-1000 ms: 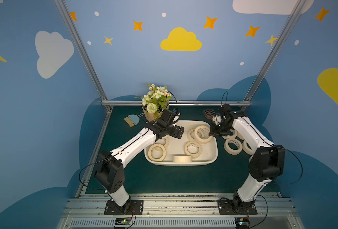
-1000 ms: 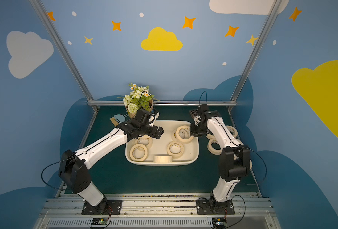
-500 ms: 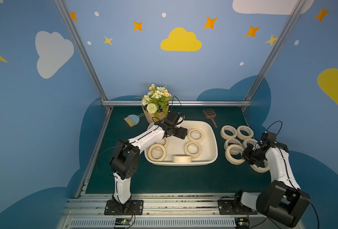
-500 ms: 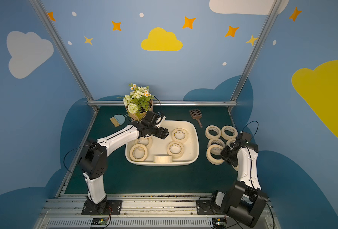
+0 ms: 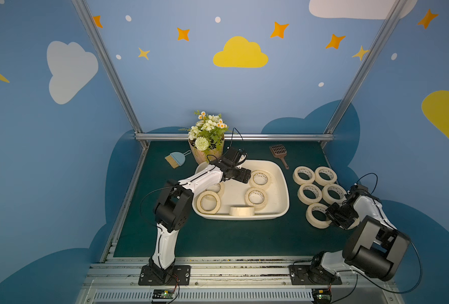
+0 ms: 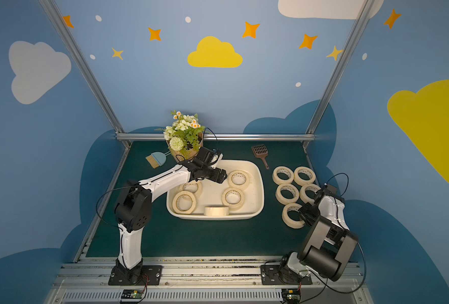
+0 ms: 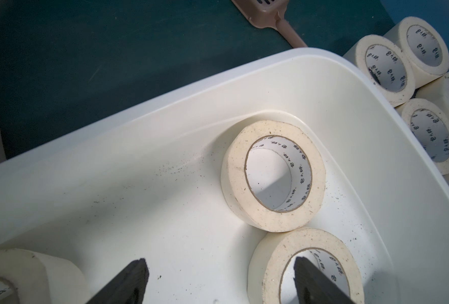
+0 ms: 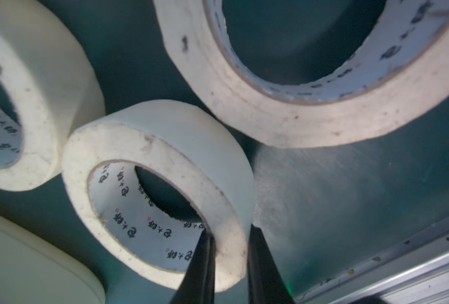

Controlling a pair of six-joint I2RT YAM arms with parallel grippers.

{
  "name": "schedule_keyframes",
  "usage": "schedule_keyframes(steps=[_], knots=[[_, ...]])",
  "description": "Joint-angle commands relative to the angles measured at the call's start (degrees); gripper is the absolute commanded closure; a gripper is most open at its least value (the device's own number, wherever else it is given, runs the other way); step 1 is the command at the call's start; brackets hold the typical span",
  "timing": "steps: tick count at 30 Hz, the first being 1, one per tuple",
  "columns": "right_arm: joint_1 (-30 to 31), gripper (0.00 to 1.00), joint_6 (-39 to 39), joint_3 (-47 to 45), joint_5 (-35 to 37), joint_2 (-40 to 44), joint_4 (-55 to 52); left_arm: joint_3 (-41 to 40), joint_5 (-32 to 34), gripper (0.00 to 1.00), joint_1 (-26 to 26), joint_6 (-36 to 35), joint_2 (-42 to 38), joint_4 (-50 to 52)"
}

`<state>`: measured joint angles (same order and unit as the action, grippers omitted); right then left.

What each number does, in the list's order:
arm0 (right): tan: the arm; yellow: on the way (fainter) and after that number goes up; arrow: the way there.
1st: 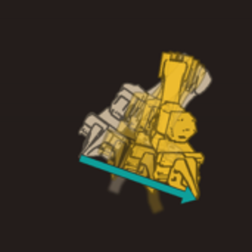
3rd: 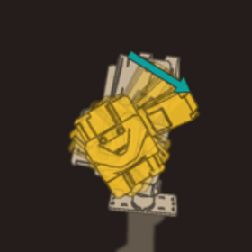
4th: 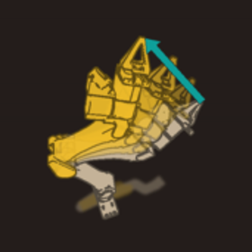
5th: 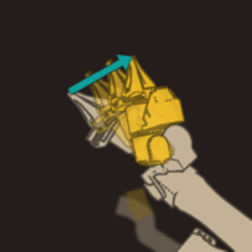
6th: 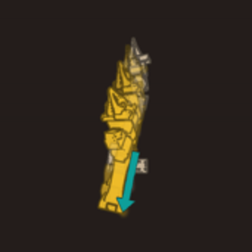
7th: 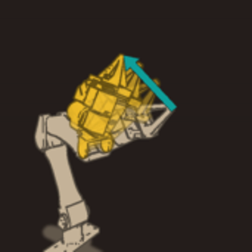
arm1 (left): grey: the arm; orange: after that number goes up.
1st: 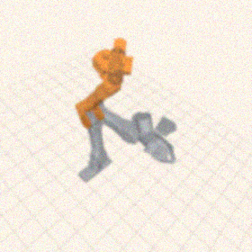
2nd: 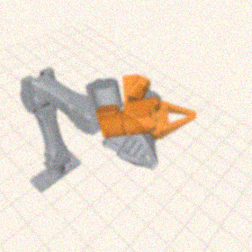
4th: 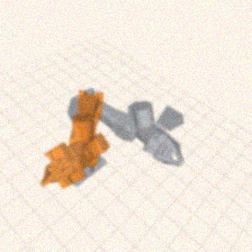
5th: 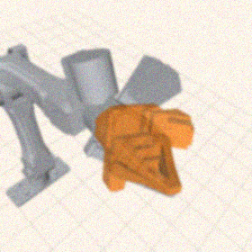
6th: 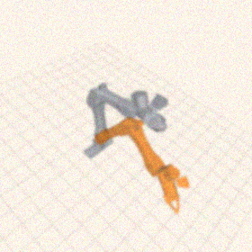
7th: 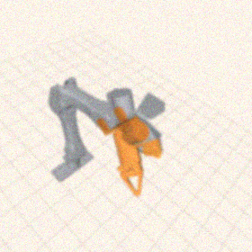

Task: Take out the art tape in the storage box
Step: Place the art tape at the center of the board.

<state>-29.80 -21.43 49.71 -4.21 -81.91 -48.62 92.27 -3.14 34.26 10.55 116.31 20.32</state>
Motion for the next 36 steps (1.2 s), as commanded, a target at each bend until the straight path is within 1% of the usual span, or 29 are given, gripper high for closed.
schedule_keyframes(steps=[1, 6, 9, 10, 11, 13, 14, 15, 17, 21, 25, 27, 28, 29, 32, 36], knots=[[-0.4, 1.00, 0.5, 0.9, 0.9, -1.9, 3.8, 1.7, 0.0, 0.10, -0.2, 0.0, 0.4, 0.3], [-0.2, 1.00, 1.1, 0.3, -1.7, -6.3, 7.3, 2.1, -0.1, 0.10, -0.2, 0.0, 0.9, 0.7], [0.0, 1.00, 1.3, -0.8, -0.9, -7.0, 8.1, 2.5, -0.3, 0.10, -0.2, 0.0, 1.7, 0.8], [0.2, 0.93, 1.4, -1.3, -0.2, -6.5, 8.3, 2.9, -0.4, 0.10, -0.2, -0.1, 2.0, 1.1], [0.2, 0.84, 1.4, -1.7, 0.5, -5.9, 8.3, 3.2, -0.5, 0.10, -0.2, -0.2, 2.3, 1.3], [0.3, 0.61, 1.4, -2.2, 1.0, -4.6, 8.3, 3.8, -0.9, 0.11, -0.2, -0.1, 3.0, 1.6], [0.4, 0.54, 1.3, -1.9, 1.1, -4.3, 7.9, 4.0, -1.1, 0.11, -0.2, -0.2, 3.3, 1.7], [0.6, 0.51, 1.3, -1.8, 1.1, -4.1, 7.7, 4.2, -1.1, 0.11, -0.1, -0.1, 3.5, 1.8], [1.0, 0.46, 1.1, -1.1, 0.9, -3.1, 6.9, 4.5, -1.3, 0.11, -0.1, -0.2, 3.6, 1.9], [3.6, 0.42, 0.4, 1.9, 0.7, 0.3, 3.9, 5.2, -1.3, 0.11, 0.1, -0.3, 4.1, 2.2], [10.3, 0.33, -0.3, 7.8, 2.8, 3.8, -1.1, 7.4, -2.1, 0.10, 0.5, -0.3, 5.8, 3.1], [13.8, 0.26, 0.0, 10.6, 2.3, 4.7, -2.6, 8.6, -2.1, 0.10, 1.0, -0.2, 6.8, 3.5], [15.7, 0.18, 0.2, 11.7, 1.2, 5.1, -2.9, 9.5, -2.3, 0.10, 1.1, -0.2, 7.7, 3.8], [17.5, 0.16, 0.6, 12.7, 0.0, 5.4, -3.1, 10.5, -2.5, 0.10, 1.3, -0.2, 8.5, 4.3], [22.2, 0.15, 1.1, 16.4, -0.2, 5.2, -4.9, 14.1, -4.3, 0.10, 1.4, 0.3, 11.6, 6.2], [26.2, 0.15, 2.0, 21.1, 2.9, 4.8, -9.1, 17.9, -3.9, 0.14, 2.2, -0.4, 14.9, 8.9]])
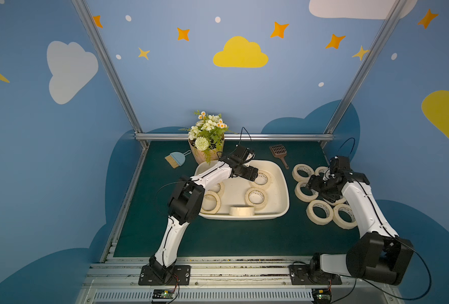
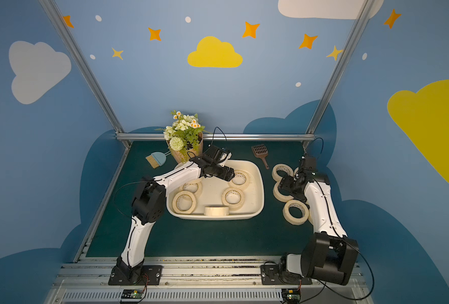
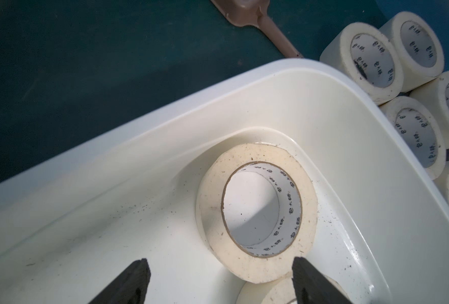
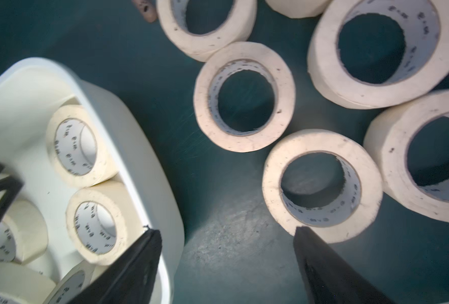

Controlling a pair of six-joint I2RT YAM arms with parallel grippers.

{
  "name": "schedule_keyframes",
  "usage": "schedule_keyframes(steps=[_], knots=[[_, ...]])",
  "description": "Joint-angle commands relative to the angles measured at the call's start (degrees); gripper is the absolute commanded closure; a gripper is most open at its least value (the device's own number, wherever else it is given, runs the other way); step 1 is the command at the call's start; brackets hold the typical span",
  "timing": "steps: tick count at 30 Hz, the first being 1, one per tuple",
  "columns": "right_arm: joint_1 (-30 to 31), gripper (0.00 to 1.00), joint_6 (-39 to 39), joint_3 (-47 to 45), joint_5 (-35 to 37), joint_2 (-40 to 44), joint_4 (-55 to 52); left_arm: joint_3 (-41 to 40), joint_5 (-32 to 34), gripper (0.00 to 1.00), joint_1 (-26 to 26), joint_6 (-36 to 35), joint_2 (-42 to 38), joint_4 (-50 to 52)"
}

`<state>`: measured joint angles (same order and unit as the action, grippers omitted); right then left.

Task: Take out the art tape in the storage box
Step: Place the art tape at the center of the board, then pick up the art tape from the storage box.

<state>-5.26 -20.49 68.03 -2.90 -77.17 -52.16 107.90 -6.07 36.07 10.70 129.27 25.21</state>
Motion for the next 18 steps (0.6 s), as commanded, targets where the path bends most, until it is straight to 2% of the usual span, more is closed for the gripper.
schedule_keyframes(steps=[1, 12, 14, 18], knots=[[2.3, 0.15, 1.3, 3.7, 1.7, 0.3, -6.1, 3.3, -0.5, 0.14, 0.6, -0.7, 2.9, 4.7], [8.8, 0.15, 3.5, 7.2, -3.5, -2.1, -8.4, 12.0, -0.9, 0.25, 1.2, 0.4, 11.6, 8.0], [10.5, 0.15, 3.6, 7.2, -3.8, -2.9, -8.1, 12.5, -0.6, 0.29, 1.3, 0.5, 12.1, 8.2], [13.4, 0.15, 3.2, 7.2, -3.5, -4.7, -7.2, 12.7, -0.1, 0.48, 1.4, 0.5, 12.0, 8.5]])
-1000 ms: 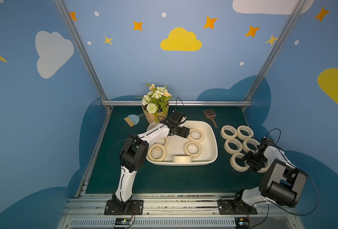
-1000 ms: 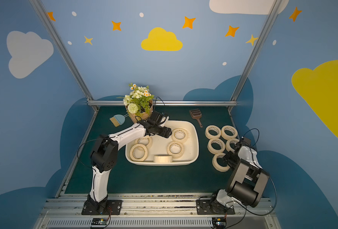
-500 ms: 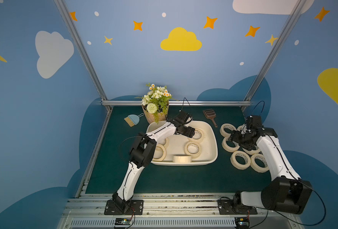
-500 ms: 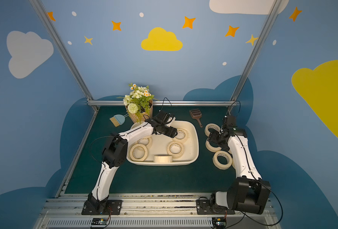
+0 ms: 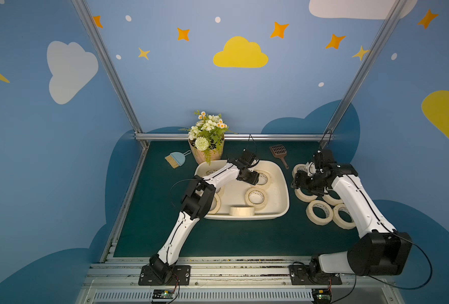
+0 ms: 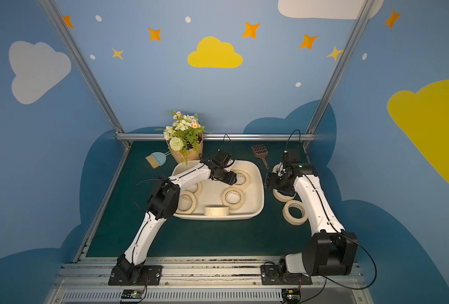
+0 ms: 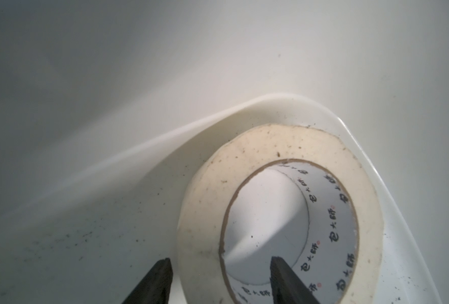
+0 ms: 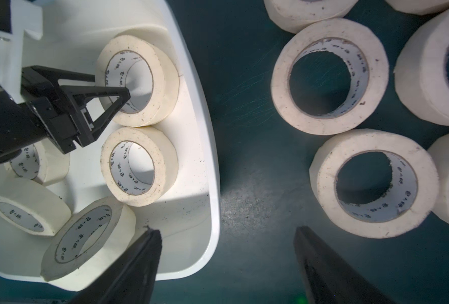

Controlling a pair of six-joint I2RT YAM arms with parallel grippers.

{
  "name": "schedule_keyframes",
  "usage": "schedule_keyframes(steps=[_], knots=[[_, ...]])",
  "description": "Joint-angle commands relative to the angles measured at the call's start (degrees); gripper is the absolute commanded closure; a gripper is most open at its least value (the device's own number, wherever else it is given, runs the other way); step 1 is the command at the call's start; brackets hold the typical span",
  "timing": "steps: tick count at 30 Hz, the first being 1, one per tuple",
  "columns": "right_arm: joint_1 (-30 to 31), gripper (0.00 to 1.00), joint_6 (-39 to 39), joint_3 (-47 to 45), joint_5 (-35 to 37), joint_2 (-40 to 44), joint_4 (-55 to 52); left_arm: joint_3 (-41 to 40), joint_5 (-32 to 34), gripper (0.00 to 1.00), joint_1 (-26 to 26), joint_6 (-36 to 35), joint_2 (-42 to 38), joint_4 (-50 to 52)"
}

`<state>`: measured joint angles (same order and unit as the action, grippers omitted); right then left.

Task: Take out the art tape in the storage box
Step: Pick up the art tape from the storage box.

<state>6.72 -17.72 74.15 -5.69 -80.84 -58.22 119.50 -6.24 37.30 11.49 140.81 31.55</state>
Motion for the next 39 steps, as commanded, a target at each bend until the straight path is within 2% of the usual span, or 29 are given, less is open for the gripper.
schedule_keyframes(steps=[1, 6, 10, 17, 22, 28, 33, 37, 39], knots=[[1.9, 0.16, 0.3, 1.0, -0.6, -1.3, -1.0, 1.0, 0.2, 0.52, 0.2, -0.3, 0.3, 2.1], [3.9, 0.17, 0.2, 1.5, -0.1, -2.2, -0.7, -0.2, 1.4, 0.83, 0.1, -0.4, -1.8, 2.2], [5.8, 0.18, -0.1, 2.8, 0.0, -2.7, -0.6, -2.7, 2.2, 0.96, -0.3, -0.8, -5.6, 1.2], [9.3, 0.23, 0.4, 9.9, -3.1, -7.8, -0.1, -8.0, 6.8, 0.96, -0.7, -3.6, -16.0, 1.4], [14.2, 0.25, 0.3, 16.9, -3.7, -13.4, -0.3, -12.3, 8.1, 0.96, -0.6, -3.9, -22.4, 0.5], [18.4, 0.26, -0.3, 23.0, -4.8, -20.4, 0.1, -15.0, 7.7, 0.96, 0.0, -3.6, -25.6, 0.2], [18.8, 0.29, -1.9, 25.3, -5.8, -23.6, 1.8, -16.4, 7.8, 0.96, 0.9, -3.6, -27.1, 0.3], [18.8, 0.43, -2.4, 26.7, -5.8, -25.4, 2.1, -17.8, 8.1, 0.96, 1.1, -3.4, -28.4, 0.0], [18.8, 0.60, -2.5, 26.7, -5.7, -25.8, 2.1, -18.4, 8.3, 0.96, 1.2, -3.2, -29.1, -0.4]])
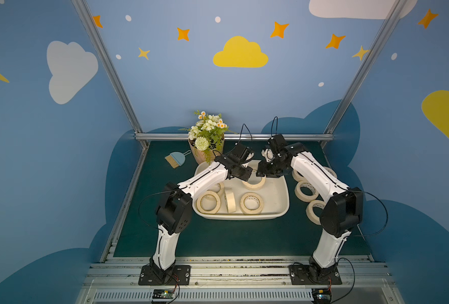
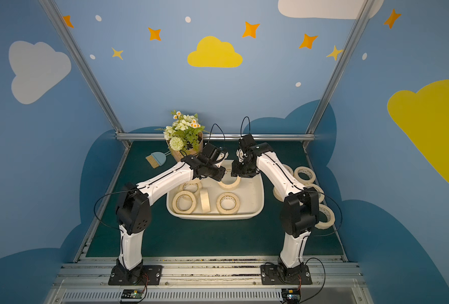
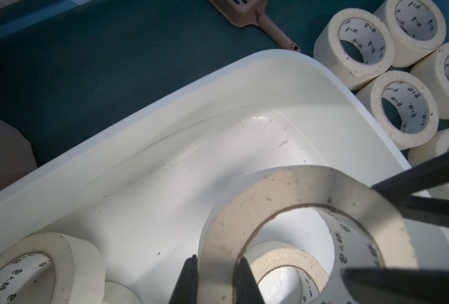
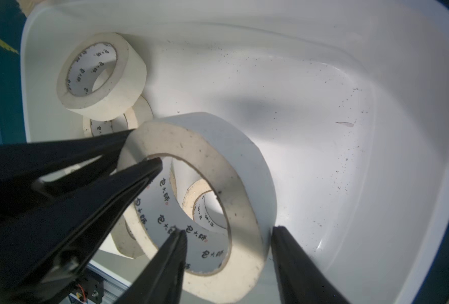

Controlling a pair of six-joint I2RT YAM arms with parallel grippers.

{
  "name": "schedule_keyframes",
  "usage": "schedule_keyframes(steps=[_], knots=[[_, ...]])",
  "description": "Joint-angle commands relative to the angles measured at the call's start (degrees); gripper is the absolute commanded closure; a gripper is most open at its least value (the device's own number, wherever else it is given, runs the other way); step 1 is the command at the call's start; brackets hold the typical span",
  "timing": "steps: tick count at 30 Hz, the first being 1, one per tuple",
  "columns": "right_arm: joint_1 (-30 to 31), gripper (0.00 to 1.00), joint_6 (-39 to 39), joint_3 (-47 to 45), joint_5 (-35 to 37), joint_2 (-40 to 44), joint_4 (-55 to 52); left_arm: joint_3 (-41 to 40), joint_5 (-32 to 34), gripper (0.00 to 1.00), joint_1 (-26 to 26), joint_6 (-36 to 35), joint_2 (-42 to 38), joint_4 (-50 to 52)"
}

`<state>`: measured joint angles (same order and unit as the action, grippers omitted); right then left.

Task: Take out the art tape in the storage box
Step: Pick up the art tape from the storage box.

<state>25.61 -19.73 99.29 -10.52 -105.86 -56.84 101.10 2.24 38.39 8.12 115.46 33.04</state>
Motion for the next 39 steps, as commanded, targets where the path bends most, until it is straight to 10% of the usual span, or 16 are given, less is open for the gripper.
schedule_keyframes(steps=[1, 5, 11, 16, 19, 25, 39], knots=[[-0.1, 0.66, -0.4, 1.5, -0.9, -0.8, 0.7, -0.2, -0.2, 0.96, 0.0, 0.3, -4.0, -2.0], [-0.2, 0.72, -0.3, 0.5, -1.0, -1.0, 0.7, -1.5, -0.5, 0.96, 0.1, 1.1, -5.2, -3.6], [-0.3, 0.51, -0.2, 0.0, -2.0, -1.6, 0.6, -1.6, -1.4, 0.96, 0.1, 1.6, -5.9, -4.3], [-0.2, 0.87, -0.3, -0.2, -0.5, -1.1, 0.5, -1.8, -1.1, 0.95, 0.1, 1.5, -6.1, -4.1], [-0.7, 1.00, -0.2, 0.0, 0.2, -0.8, 0.2, -2.3, -1.5, 0.80, 0.1, 1.5, -6.5, -4.3], [-4.0, 1.00, 0.0, 0.7, 2.0, 0.0, -1.6, -5.1, -7.2, 0.01, 0.1, 2.1, -10.5, -8.0], [-25.8, 1.00, 3.4, -2.6, 10.9, 4.6, -4.2, -13.1, -7.4, 0.00, -1.4, 2.4, -16.1, -11.7]])
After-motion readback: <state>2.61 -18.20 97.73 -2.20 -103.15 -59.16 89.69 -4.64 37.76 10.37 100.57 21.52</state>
